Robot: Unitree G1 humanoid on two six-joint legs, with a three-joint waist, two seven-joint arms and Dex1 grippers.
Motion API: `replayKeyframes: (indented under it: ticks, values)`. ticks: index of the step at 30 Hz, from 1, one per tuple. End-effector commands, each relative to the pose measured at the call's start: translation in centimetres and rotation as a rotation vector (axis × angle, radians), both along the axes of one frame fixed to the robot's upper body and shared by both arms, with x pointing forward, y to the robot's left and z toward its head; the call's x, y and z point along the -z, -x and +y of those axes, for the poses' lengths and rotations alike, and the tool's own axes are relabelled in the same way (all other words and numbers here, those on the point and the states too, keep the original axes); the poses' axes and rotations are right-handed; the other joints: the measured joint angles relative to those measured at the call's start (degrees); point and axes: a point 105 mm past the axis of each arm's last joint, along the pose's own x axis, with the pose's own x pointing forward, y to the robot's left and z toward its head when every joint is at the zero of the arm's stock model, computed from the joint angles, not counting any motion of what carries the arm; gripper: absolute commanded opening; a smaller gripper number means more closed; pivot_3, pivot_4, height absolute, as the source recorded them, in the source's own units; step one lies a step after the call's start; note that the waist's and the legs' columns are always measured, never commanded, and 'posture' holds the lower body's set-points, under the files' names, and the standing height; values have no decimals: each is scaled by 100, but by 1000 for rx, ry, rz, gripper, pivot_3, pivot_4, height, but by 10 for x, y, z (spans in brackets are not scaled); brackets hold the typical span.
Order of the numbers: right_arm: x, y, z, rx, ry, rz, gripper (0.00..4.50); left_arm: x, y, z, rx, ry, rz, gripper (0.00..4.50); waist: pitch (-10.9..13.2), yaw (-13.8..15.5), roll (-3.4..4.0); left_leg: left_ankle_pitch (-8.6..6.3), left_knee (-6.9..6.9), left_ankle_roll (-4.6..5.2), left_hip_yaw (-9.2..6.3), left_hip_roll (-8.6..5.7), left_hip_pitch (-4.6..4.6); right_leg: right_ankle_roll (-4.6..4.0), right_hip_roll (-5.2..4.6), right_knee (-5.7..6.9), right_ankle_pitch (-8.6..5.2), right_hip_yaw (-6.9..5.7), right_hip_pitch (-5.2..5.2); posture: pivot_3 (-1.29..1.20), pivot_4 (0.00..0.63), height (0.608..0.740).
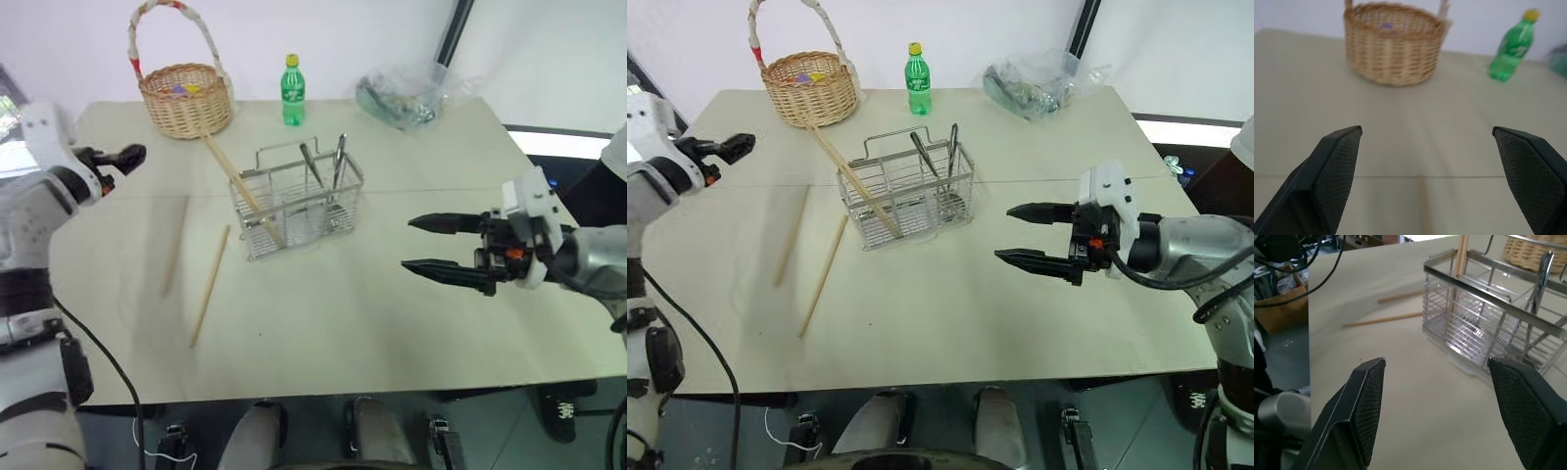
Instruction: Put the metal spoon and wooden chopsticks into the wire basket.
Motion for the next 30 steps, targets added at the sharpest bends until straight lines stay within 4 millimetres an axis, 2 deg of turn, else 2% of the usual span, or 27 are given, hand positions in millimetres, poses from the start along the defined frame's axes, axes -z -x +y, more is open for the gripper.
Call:
replayKeyframes:
  ticks: [1,6,11,18,28,30]
  values:
    - [-7,9,9,-11,-28,-47,3403,4,-15,-14,16,-26,90,4500,-1,73,-4,0,0,0,0,-3,-2,0,-2,0,0,0,-2,0,150,674]
    - [-2,13,13,0,-53,-35,3403,34,-30,-37,89,-72,230,4500,-4,96,-9,0,-2,0,-2,-13,-12,3,-13,-1,1,-4,-4,0,150,674]
    - [5,18,9,27,-58,-13,3403,59,-36,-44,90,-70,348,4500,-5,69,-14,0,-1,0,-2,-12,-26,6,-14,-1,3,-7,-19,0,150,674]
    - [3,19,6,59,-79,-19,3403,79,-44,-46,74,-113,399,4500,-5,81,-16,0,5,0,-2,-8,-26,8,-13,1,4,-14,-19,0,150,674]
    - [3,20,2,90,-90,-23,3403,103,-39,-55,92,-82,508,4500,-8,87,-22,0,10,0,-5,-12,-33,15,-18,1,8,-22,-17,0,150,674]
    - [3,20,1,95,-91,-24,3486,102,-40,-56,93,-84,504,3975,-8,85,-22,0,10,1,-4,-11,-32,15,-18,2,8,-23,-17,0,150,674]
